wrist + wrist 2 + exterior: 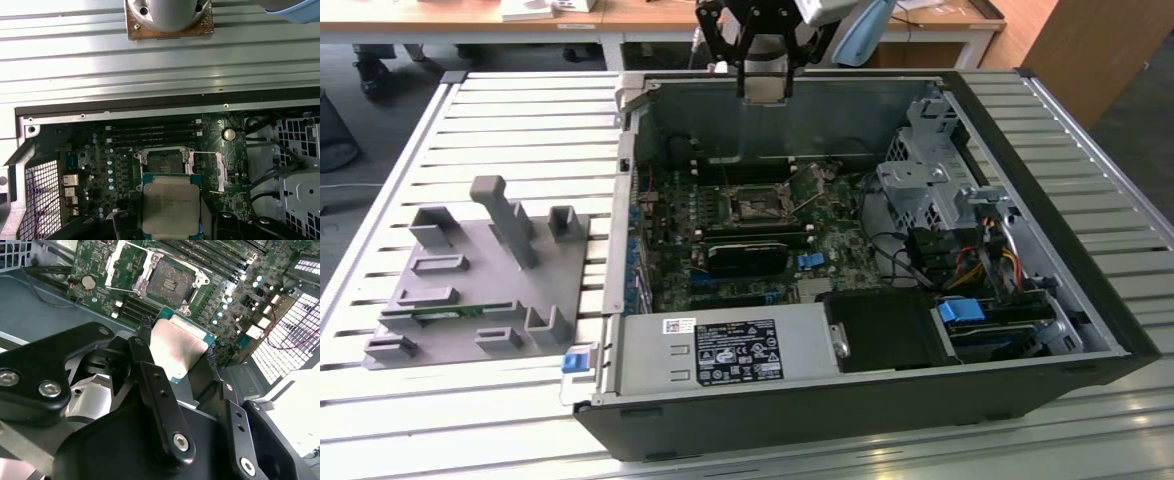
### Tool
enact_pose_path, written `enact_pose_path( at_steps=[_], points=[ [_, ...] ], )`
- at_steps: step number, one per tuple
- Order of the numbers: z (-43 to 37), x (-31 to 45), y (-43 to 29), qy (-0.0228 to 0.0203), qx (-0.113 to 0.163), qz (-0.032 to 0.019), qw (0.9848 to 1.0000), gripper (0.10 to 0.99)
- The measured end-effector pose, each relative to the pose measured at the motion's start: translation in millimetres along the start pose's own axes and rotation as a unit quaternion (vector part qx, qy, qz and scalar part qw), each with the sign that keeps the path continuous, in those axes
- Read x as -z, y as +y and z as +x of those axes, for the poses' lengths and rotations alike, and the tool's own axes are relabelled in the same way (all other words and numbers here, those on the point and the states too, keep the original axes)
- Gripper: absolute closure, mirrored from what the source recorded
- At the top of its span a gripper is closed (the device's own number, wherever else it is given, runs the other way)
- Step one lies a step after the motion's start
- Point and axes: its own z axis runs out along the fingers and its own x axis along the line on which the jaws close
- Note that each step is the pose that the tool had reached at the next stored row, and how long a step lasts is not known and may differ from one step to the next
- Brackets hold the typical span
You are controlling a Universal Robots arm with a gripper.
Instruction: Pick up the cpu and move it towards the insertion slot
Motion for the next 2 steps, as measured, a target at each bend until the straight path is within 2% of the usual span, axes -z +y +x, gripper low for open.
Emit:
enact_pose_path(
  at_steps=[2],
  points=[
    [0.0,0.0,0.0,0.0000,0.000,0.0000,1.0000,0.541]
  ],
)
